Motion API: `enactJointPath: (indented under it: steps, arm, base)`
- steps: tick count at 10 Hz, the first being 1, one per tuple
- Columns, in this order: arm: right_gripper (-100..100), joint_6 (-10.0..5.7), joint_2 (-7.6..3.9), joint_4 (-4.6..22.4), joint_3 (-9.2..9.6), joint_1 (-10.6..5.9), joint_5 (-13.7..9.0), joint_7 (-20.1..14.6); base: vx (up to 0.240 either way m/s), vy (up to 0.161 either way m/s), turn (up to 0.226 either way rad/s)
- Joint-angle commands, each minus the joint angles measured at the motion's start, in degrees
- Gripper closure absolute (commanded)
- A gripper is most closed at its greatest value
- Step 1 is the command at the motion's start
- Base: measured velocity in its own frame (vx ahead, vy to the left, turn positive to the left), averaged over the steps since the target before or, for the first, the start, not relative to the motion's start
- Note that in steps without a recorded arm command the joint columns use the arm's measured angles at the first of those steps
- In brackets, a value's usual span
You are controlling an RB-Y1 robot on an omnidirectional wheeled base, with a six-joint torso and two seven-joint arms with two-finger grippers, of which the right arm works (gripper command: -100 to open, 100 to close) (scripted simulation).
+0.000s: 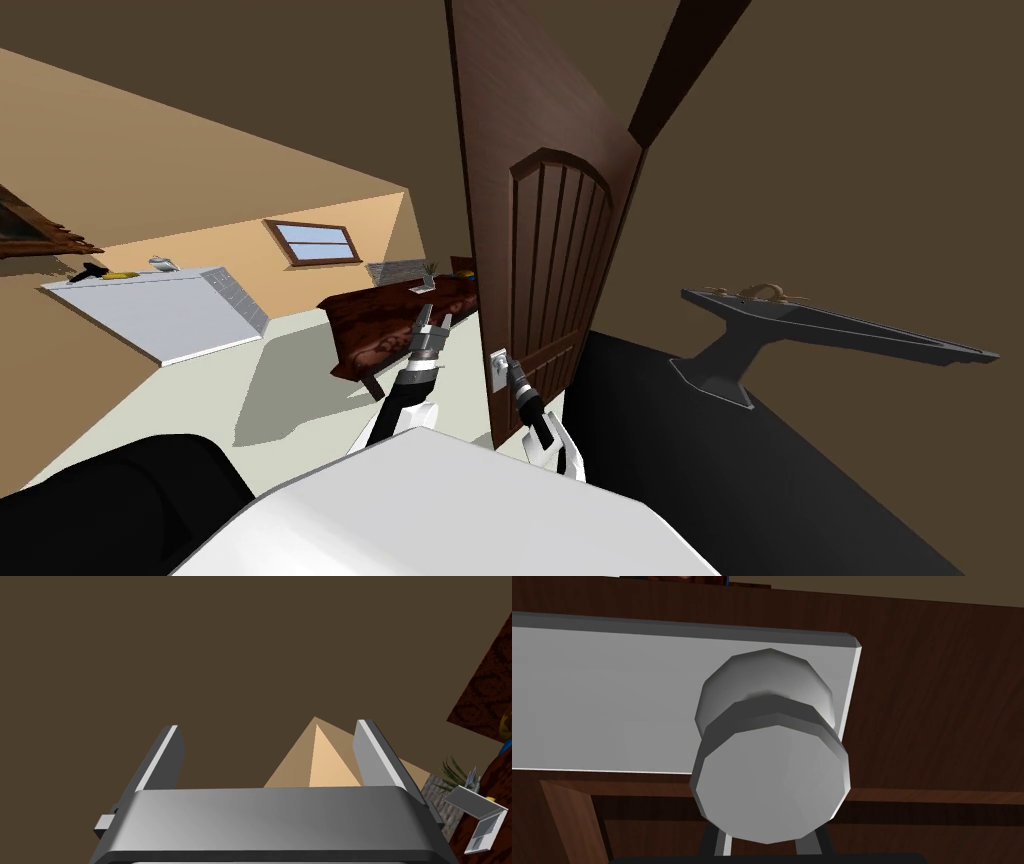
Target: Push the door open
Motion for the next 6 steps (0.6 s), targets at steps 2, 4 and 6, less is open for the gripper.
enactJointPath:
  steps: [2,4,6]
  arm:
    - [100,0.39,-0.87,0.24,-1.16,-0.41,-0.34,0.21]
    - [-100,0.44,-2.21,-0.89,-0.83,0.04,-0.46,-0.38]
    - [-100,0.55,-2.55,-1.54,-0.26,0.39,-0.43,-0.77]
  base:
    - [0.075,0.18,-0.057]
    - [0.02,0.074,-0.038]
    - [-0.194,-0.12,0.003]
